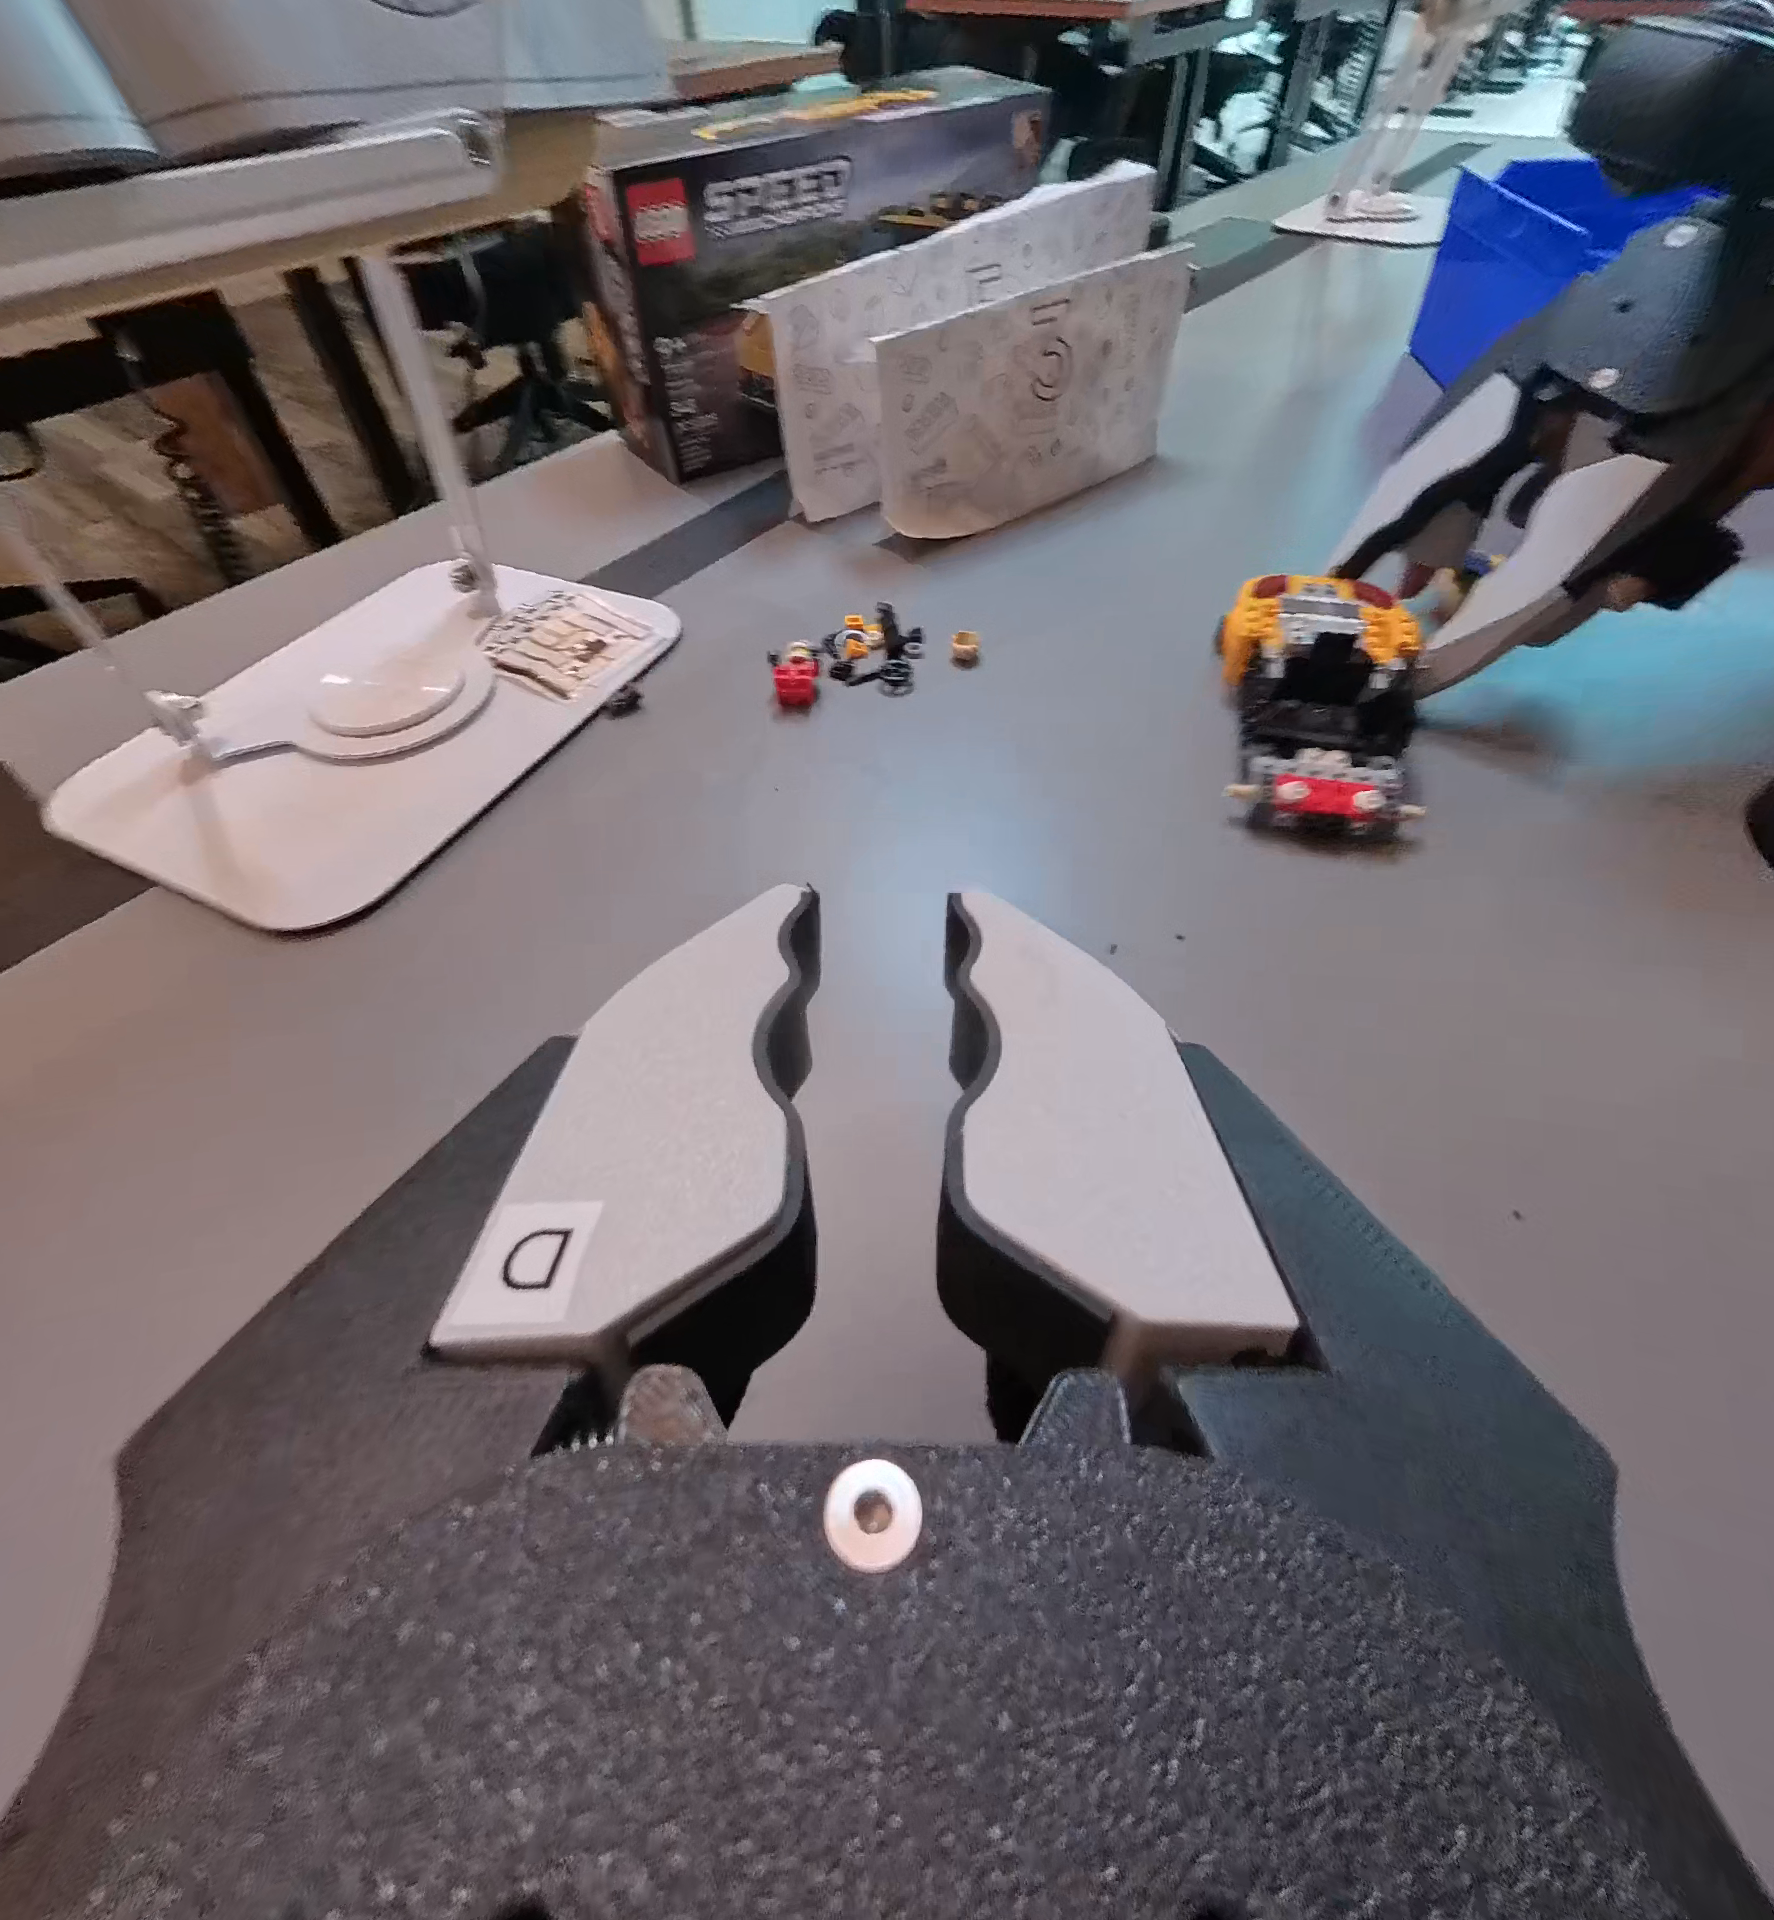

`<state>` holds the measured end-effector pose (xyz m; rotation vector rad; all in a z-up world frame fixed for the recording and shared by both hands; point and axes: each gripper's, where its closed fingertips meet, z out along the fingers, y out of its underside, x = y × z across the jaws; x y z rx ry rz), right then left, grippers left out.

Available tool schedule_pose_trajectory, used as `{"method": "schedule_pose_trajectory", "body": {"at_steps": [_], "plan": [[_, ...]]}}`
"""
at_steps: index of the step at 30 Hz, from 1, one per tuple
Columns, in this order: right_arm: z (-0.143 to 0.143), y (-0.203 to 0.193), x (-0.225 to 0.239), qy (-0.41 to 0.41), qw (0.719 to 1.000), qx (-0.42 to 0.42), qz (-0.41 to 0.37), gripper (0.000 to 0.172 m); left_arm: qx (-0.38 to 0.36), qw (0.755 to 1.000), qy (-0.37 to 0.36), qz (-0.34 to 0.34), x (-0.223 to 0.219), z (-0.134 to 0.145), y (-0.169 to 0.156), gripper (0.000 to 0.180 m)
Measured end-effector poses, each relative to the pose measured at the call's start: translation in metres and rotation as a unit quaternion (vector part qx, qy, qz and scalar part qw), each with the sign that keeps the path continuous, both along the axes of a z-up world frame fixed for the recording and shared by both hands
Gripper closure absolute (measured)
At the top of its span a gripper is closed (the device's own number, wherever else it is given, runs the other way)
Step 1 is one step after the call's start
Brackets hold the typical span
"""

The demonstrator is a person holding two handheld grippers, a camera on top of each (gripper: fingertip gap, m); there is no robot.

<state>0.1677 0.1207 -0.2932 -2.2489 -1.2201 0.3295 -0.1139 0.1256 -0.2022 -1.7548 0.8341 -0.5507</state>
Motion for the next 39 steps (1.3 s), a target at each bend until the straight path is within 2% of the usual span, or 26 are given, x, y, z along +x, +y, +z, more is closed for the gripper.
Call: {"method": "schedule_pose_trajectory", "body": {"at_steps": [8, 10, 11, 14, 16, 17, 20, 24, 28, 31, 33, 36, 39], "plan": [[0.02, -0.006, -0.102, 0.133, 0.99, -0.004, -0.057, 0.112, -0.004, 0.994, 0.052, -0.099, 0.046, -0.021, -0.03, 0.12], [0.024, -0.007, -0.126, 0.16, 0.986, -0.001, -0.054, 0.114, -0.03, 0.991, 0.068, -0.114, 0.053, -0.034, -0.033, 0.106], [0.026, -0.008, -0.137, 0.169, 0.984, 0.007, -0.048, 0.123, -0.043, 0.989, 0.083, -0.118, 0.055, -0.044, -0.033, 0.099], [0.023, -0.013, -0.166, 0.172, 0.985, 0.014, -0.018, 0.124, -0.099, 0.978, 0.129, -0.128, 0.056, -0.074, -0.027, 0.083], [0.019, -0.019, -0.181, 0.166, 0.986, 0.016, 0.008, 0.123, -0.143, 0.968, 0.149, -0.143, 0.052, -0.09, -0.027, 0.089], [0.019, -0.022, -0.187, 0.169, 0.985, 0.017, 0.018, 0.126, -0.162, 0.961, 0.159, -0.155, 0.05, -0.096, -0.031, 0.105], [0.022, -0.021, -0.188, 0.167, 0.985, 0.038, 0.032, 0.124, -0.138, 0.962, 0.178, -0.153, 0.041, -0.089, -0.027, 0.113], [0.048, -0.002, -0.152, 0.169, 0.982, 0.084, 0.01, 0.109, -0.107, 0.969, 0.192, -0.117, 0.019, -0.082, -0.009, 0.113], [0.061, 0.023, -0.053, 0.108, 0.983, 0.122, -0.084, 0.095, -0.078, 0.972, 0.211, -0.07, -0.013, -0.077, 0.016, 0.113], [0.042, 0.011, 0.025, 0.054, 0.982, 0.077, -0.165, 0.087, -0.079, 0.967, 0.233, -0.064, -0.031, -0.088, 0.03, 0.113], [0.027, -0.008, 0.058, 0.035, 0.976, 0.042, -0.209, 0.083, -0.087, 0.973, 0.201, -0.074, -0.031, -0.09, 0.034, 0.112], [0.01, -0.026, 0.085, 0.018, 0.964, 0.024, -0.265, 0.079, -0.102, 0.978, 0.172, -0.064, -0.034, -0.084, 0.039, 0.093], [0.001, -0.028, 0.094, 0.028, 0.954, 0.019, -0.297, 0.081, -0.086, 0.984, 0.144, -0.058, -0.036, -0.066, 0.038, 0.089]]}}
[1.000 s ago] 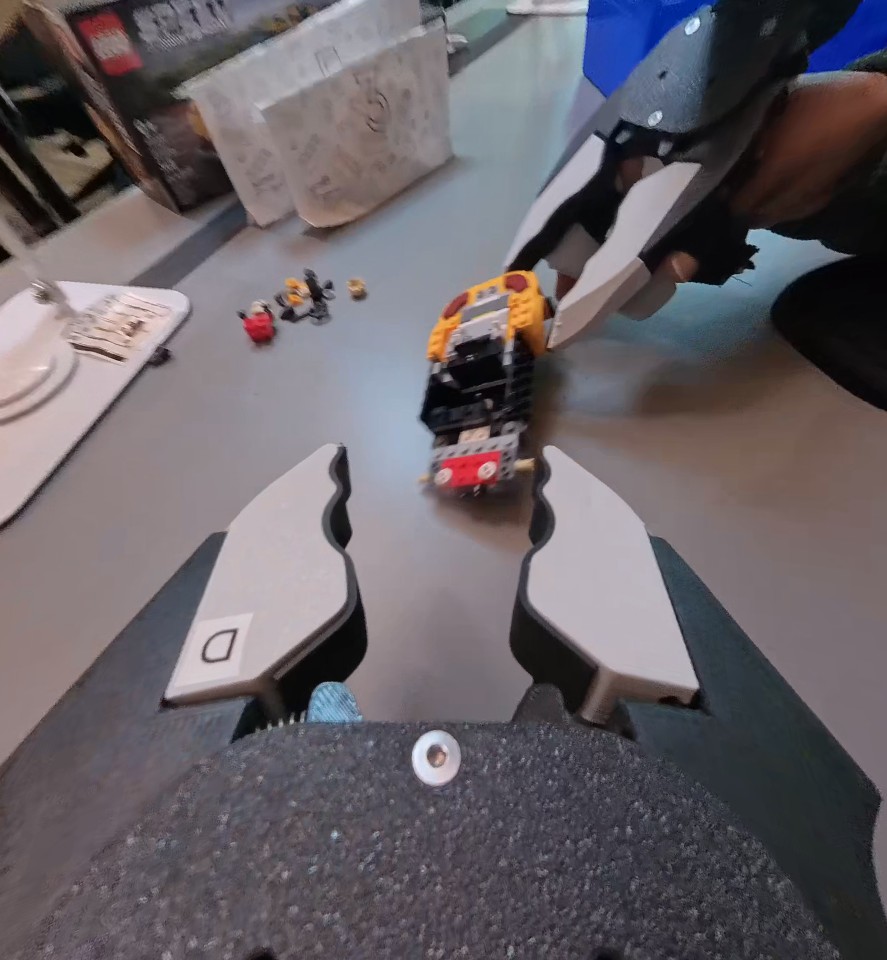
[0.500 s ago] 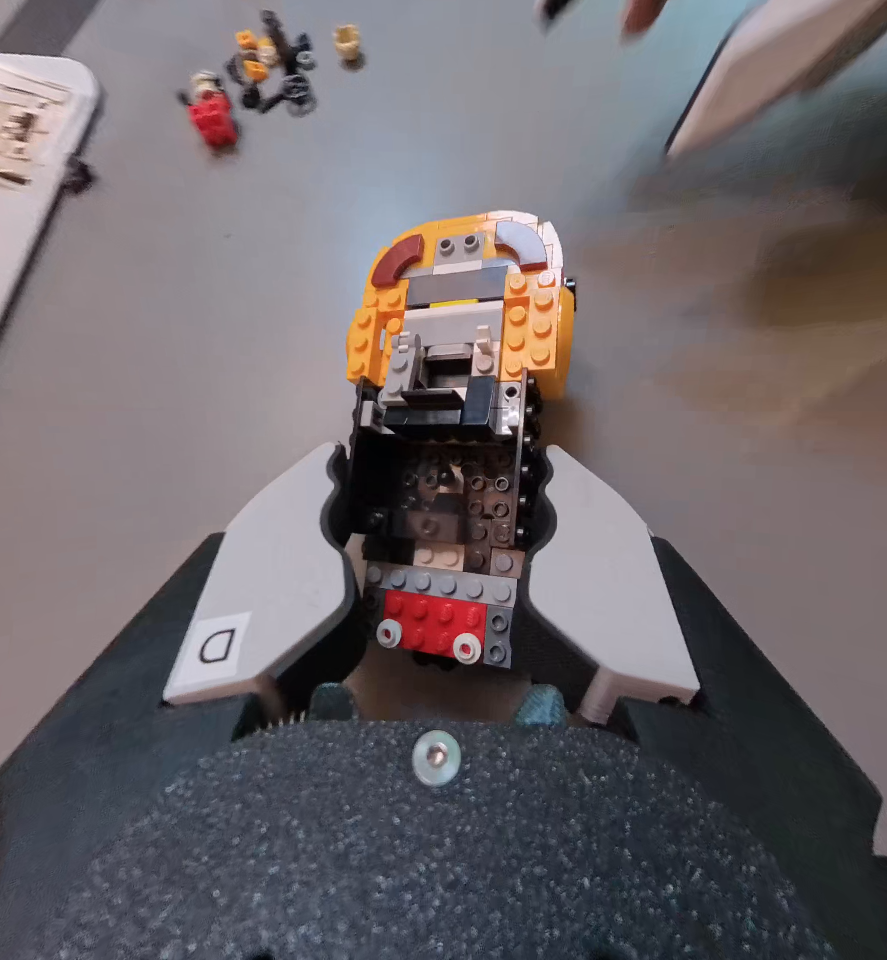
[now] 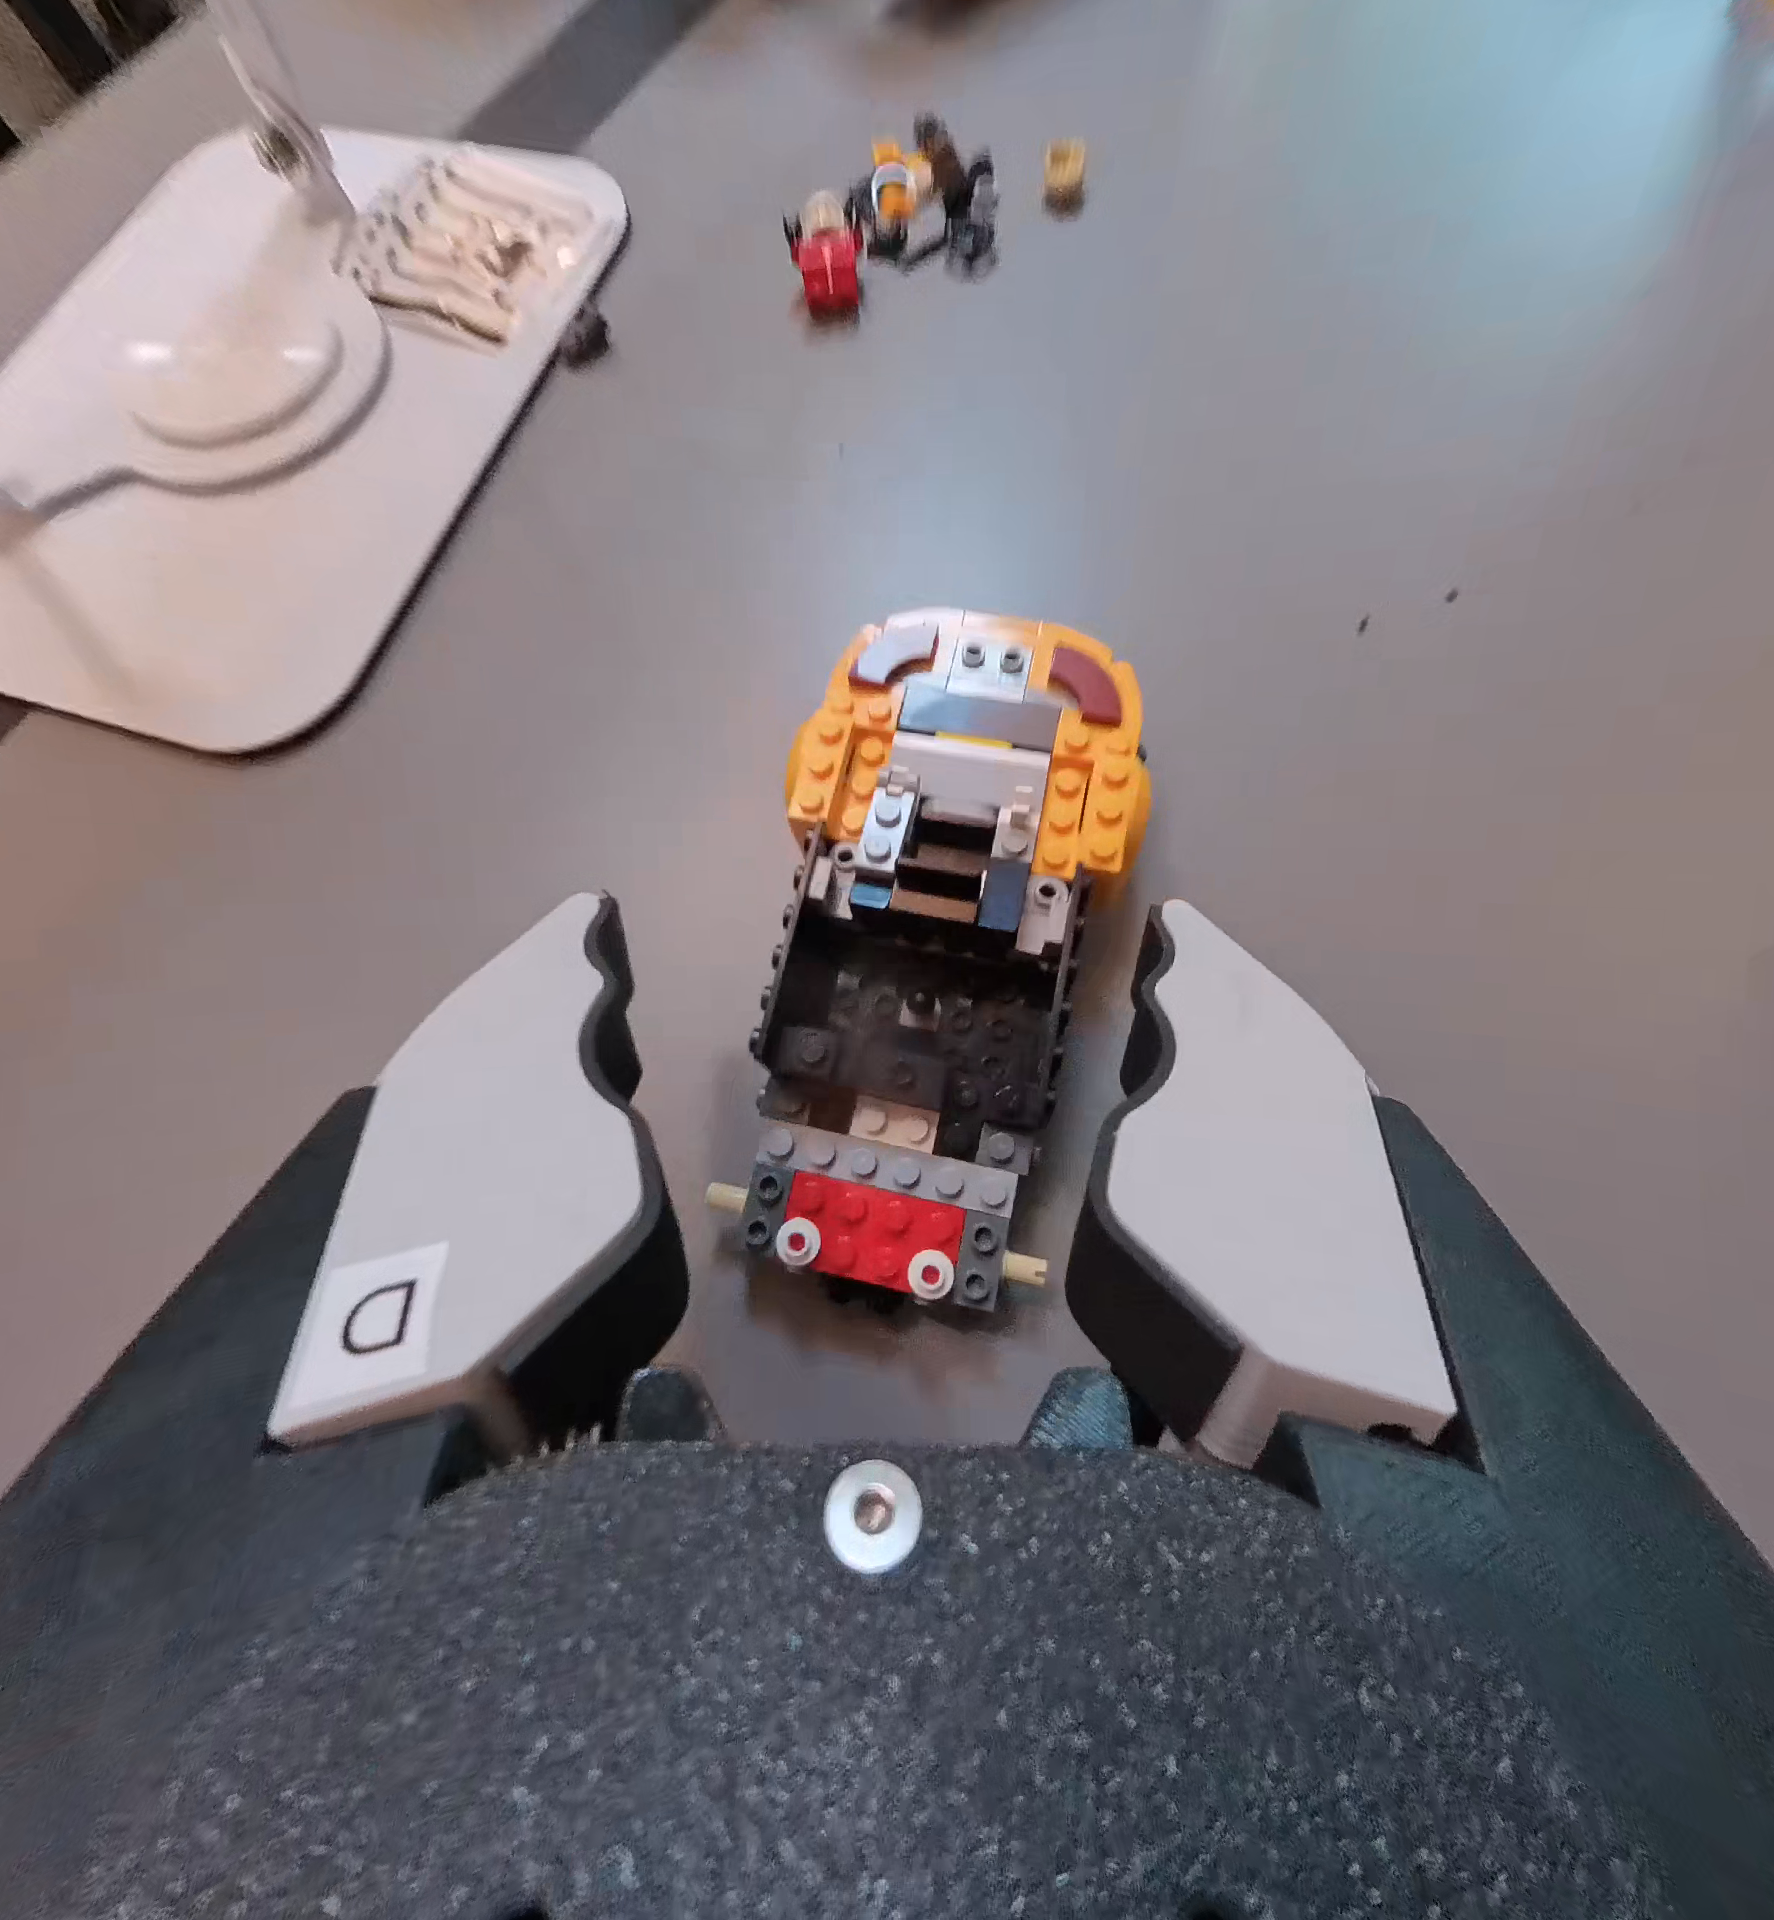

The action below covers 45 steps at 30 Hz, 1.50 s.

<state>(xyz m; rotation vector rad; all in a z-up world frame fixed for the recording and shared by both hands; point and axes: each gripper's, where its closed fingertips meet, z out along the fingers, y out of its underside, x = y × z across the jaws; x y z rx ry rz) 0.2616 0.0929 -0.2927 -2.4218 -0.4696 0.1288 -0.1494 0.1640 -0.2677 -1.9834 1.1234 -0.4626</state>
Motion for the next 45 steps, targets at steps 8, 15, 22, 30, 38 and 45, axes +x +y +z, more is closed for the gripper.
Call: {"method": "schedule_pose_trajectory", "body": {"at_steps": [8, 15, 22, 30, 38, 45], "plan": [[-0.007, 0.006, -0.006, -0.008, 0.998, -0.033, 0.048, 0.123, 0.059, 0.997, -0.037, 0.011, 0.001, 0.033, -0.013, 0.097], [0.029, 0.011, -0.098, 0.039, 0.978, 0.056, 0.198, 0.123, 0.065, 0.994, -0.083, -0.012, 0.018, 0.051, -0.026, 0.102], [0.033, -0.006, -0.245, 0.028, 0.915, 0.062, 0.397, 0.123, 0.019, 0.992, -0.102, -0.078, 0.055, 0.038, -0.058, 0.106], [0.022, -0.026, -0.316, 0.0, 0.852, 0.136, 0.505, 0.123, -0.172, 0.968, -0.152, -0.1, 0.073, 0.013, -0.088, 0.123], [0.045, -0.031, -0.324, 0.032, 0.841, 0.198, 0.502, 0.123, -0.347, 0.895, -0.269, -0.076, 0.097, 0.021, -0.099, 0.146], [0.043, -0.03, -0.32, 0.043, 0.846, 0.187, 0.498, 0.13, -0.361, 0.886, -0.285, -0.05, 0.103, 0.017, -0.095, 0.168]]}}
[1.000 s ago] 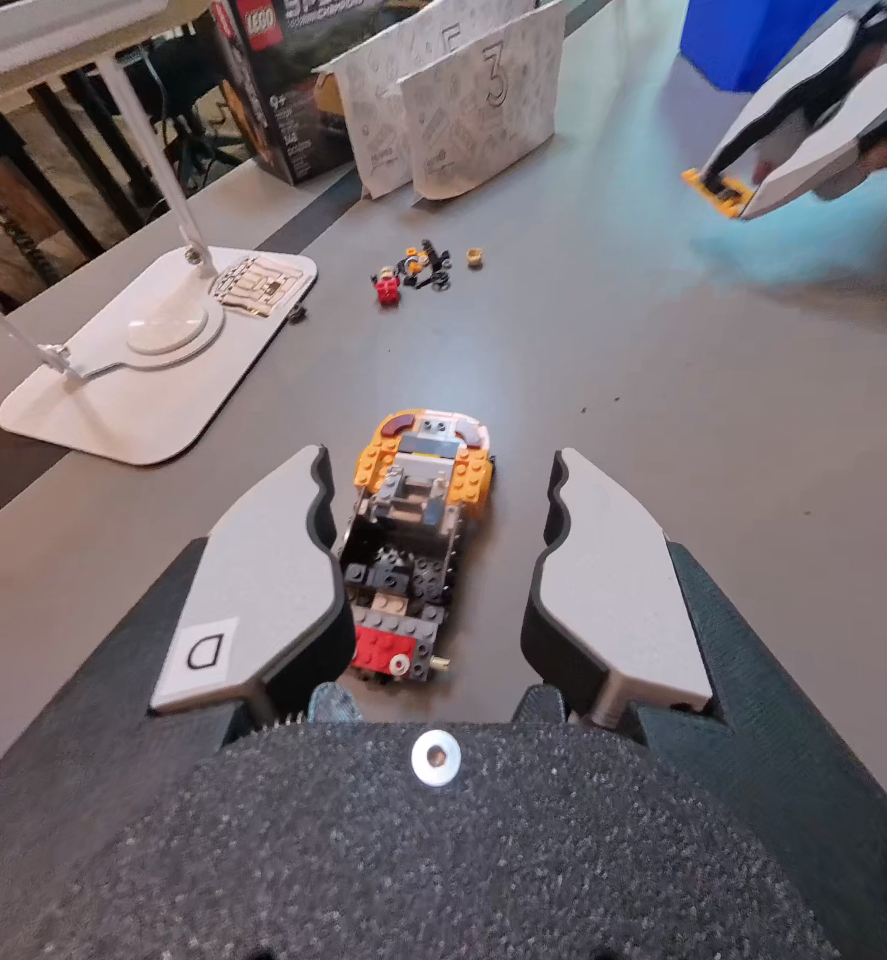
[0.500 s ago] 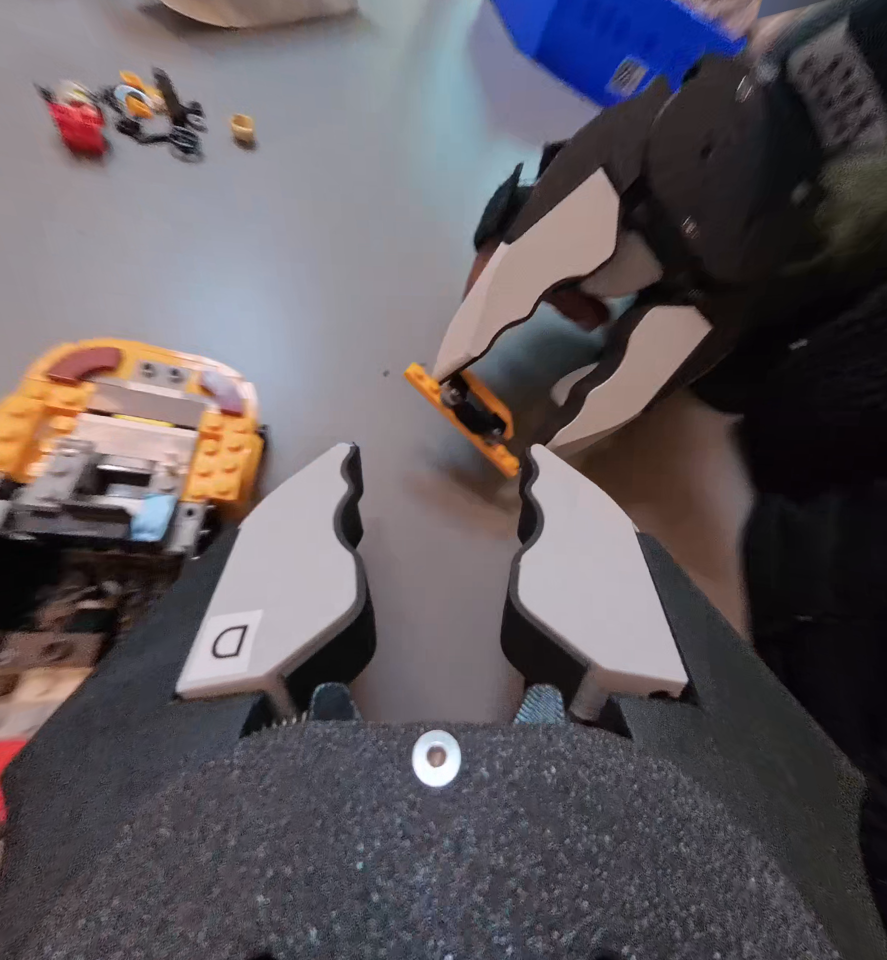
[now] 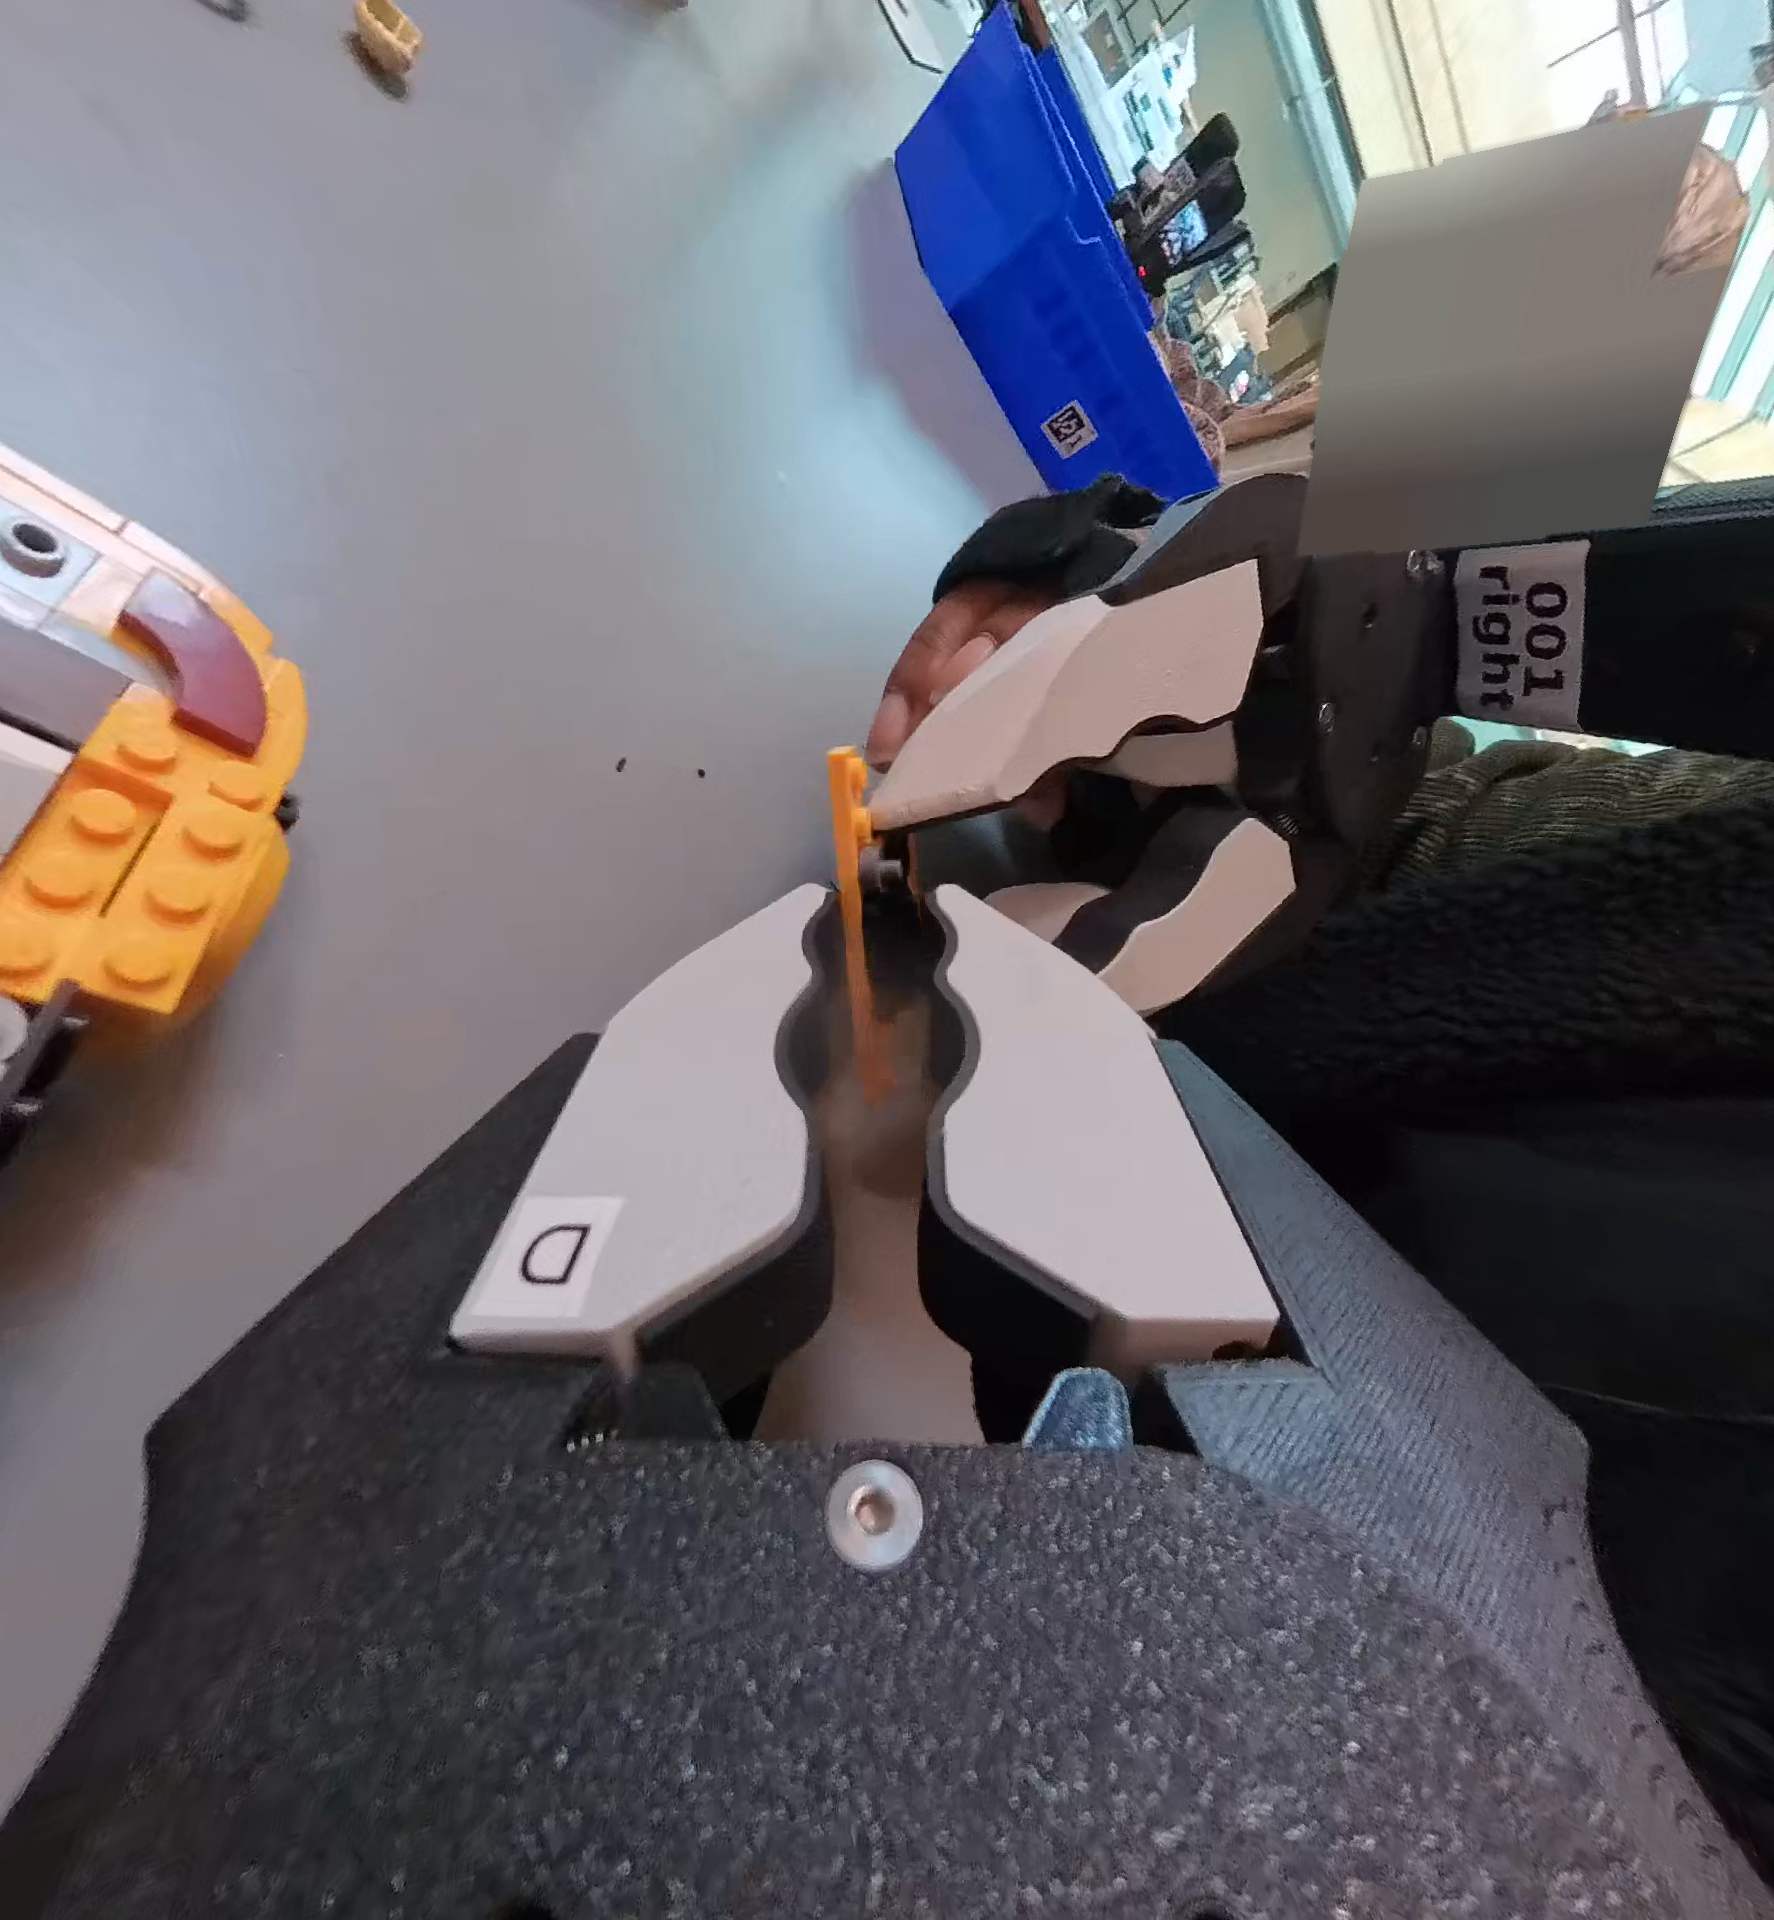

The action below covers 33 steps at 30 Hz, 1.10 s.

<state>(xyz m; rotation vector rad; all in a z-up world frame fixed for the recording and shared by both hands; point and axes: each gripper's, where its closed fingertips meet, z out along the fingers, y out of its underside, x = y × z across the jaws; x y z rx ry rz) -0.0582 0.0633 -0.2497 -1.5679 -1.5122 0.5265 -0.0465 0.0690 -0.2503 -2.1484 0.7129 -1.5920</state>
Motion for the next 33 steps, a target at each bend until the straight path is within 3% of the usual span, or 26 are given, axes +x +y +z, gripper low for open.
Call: {"method": "schedule_pose_trajectory", "body": {"at_steps": [10, 15, 20, 26, 33], "plan": [[0.014, 0.01, 0.009, 0.06, 0.996, -0.057, -0.025, 0.126, -0.018, 0.999, -0.035, 0.009, -0.004, 0.007, 0.003, 0.168], [0.011, 0.003, 0.007, 0.105, 0.977, -0.184, -0.015, 0.119, -0.009, 0.997, -0.075, -0.003, -0.003, 0.021, 0.001, 0.168], [0.028, 0.0, 0.006, 0.188, 0.937, -0.296, 0.004, 0.131, 0.009, 0.996, -0.08, -0.024, -0.001, 0.025, -0.005, 0.168], [0.034, -0.004, 0.004, 0.226, 0.896, -0.383, 0.017, 0.149, 0.025, 0.995, -0.085, -0.05, 0.003, 0.028, -0.014, 0.168], [0.032, -0.002, 0.006, 0.234, 0.879, -0.416, 0.011, 0.161, 0.03, 0.995, -0.08, -0.047, 0.0, 0.026, -0.012, 0.166]]}}
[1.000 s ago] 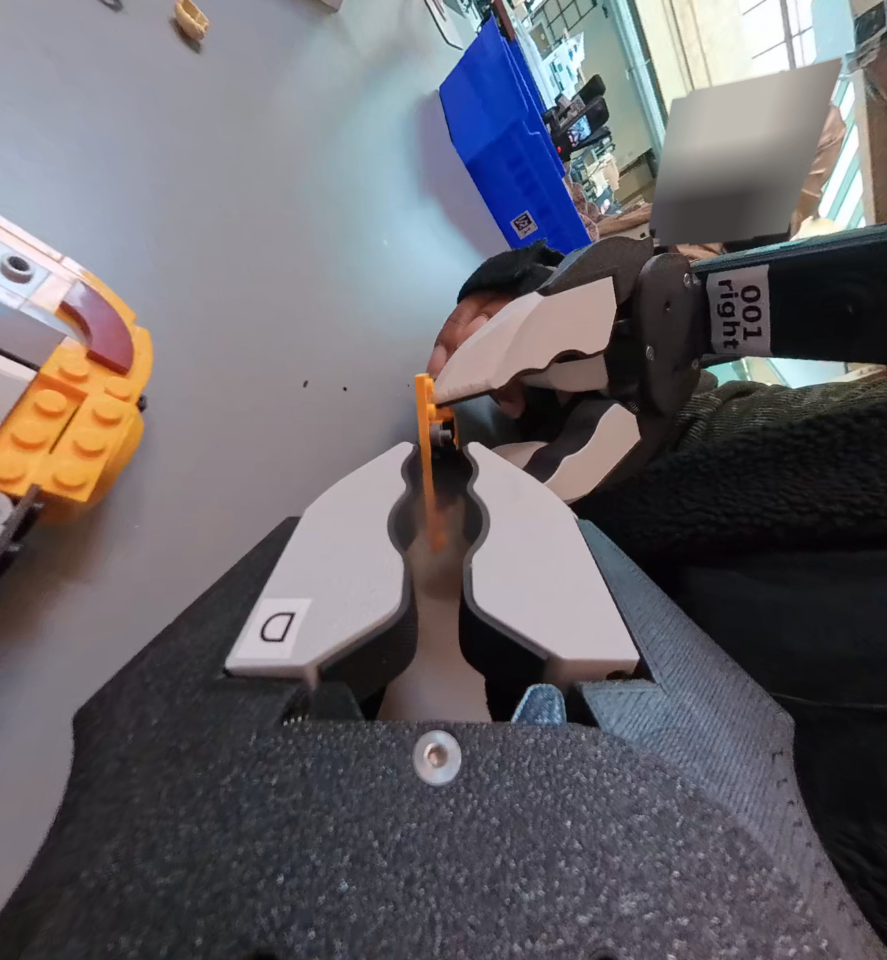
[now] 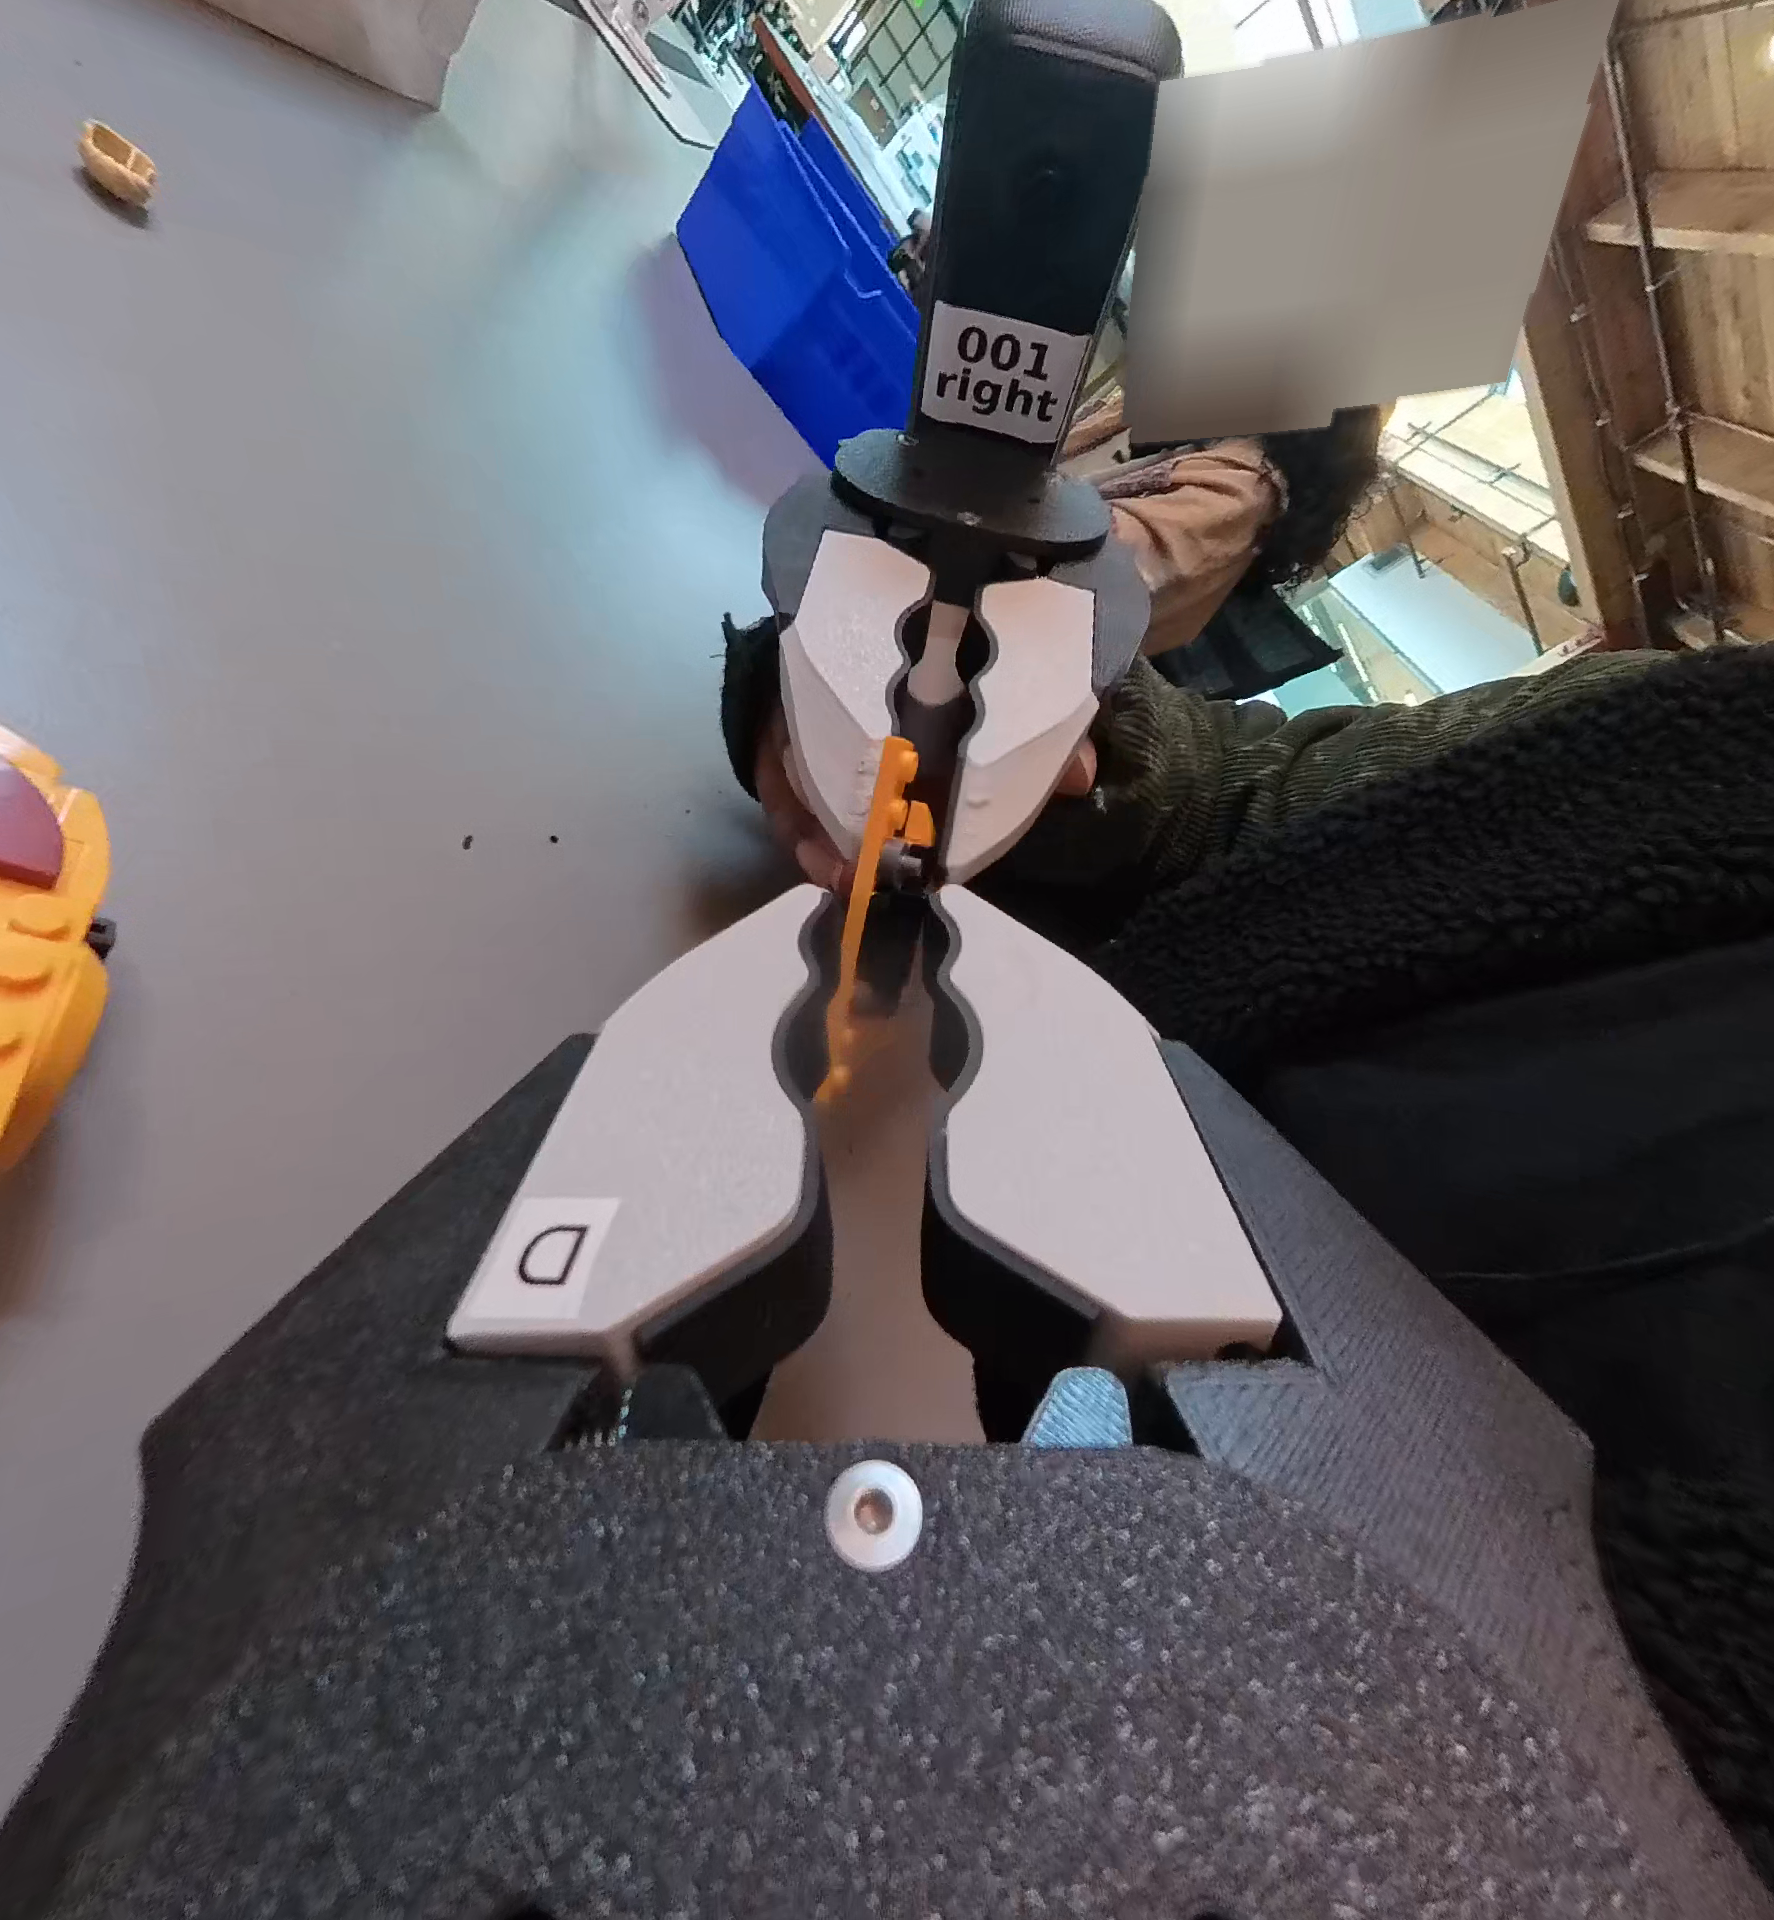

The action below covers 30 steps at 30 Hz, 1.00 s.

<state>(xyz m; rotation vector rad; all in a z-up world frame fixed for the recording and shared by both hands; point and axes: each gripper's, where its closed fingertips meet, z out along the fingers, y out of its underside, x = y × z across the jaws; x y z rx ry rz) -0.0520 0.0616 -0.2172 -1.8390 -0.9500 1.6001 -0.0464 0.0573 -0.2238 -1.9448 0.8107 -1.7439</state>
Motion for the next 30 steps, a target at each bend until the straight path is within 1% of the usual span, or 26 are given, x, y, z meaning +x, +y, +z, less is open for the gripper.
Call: {"method": "schedule_pose_trajectory", "body": {"at_steps": [5, 10, 12, 14, 17, 19, 22, 24, 27, 30], "plan": [[-0.007, 0.002, 0.001, -0.016, 1.0, -0.011, -0.003, 0.162, 0.022, 0.999, 0.037, -0.01, -0.001, -0.01, -0.003, 0.167], [-0.015, 0.002, 0.003, -0.04, 0.999, -0.017, -0.001, 0.162, 0.001, 0.998, 0.063, -0.024, -0.003, -0.02, -0.006, 0.168], [-0.012, 0.0, 0.005, -0.037, 0.999, -0.01, 0.013, 0.152, -0.017, 0.996, 0.081, -0.027, -0.004, -0.028, -0.007, 0.168], [-0.012, 0.001, 0.01, -0.051, 0.998, 0.023, 0.015, 0.148, -0.023, 0.993, 0.112, -0.035, -0.005, -0.039, -0.01, 0.168], [-0.027, 0.003, 0.015, -0.121, 0.986, 0.11, 0.013, 0.148, -0.016, 0.989, 0.141, -0.037, -0.005, -0.048, -0.011, 0.168], [-0.038, -0.001, 0.015, -0.161, 0.974, 0.16, 0.026, 0.148, 0.0, 0.985, 0.166, -0.038, -0.005, -0.054, -0.01, 0.168], [-0.053, -0.005, 0.013, -0.213, 0.947, 0.236, 0.043, 0.148, 0.024, 0.982, 0.182, -0.037, -0.005, -0.056, -0.01, 0.165], [-0.062, -0.006, 0.013, -0.243, 0.928, 0.276, 0.053, 0.148, 0.052, 0.98, 0.192, -0.028, -0.007, -0.054, -0.006, 0.153], [-0.065, -0.005, 0.014, -0.26, 0.915, 0.305, 0.054, 0.147, 0.117, 0.97, 0.215, -0.005, -0.017, -0.05, 0.005, 0.148], [-0.059, -0.004, 0.013, -0.246, 0.919, 0.305, 0.047, 0.146, 0.177, 0.958, 0.226, 0.015, -0.028, -0.042, 0.013, 0.146]]}}
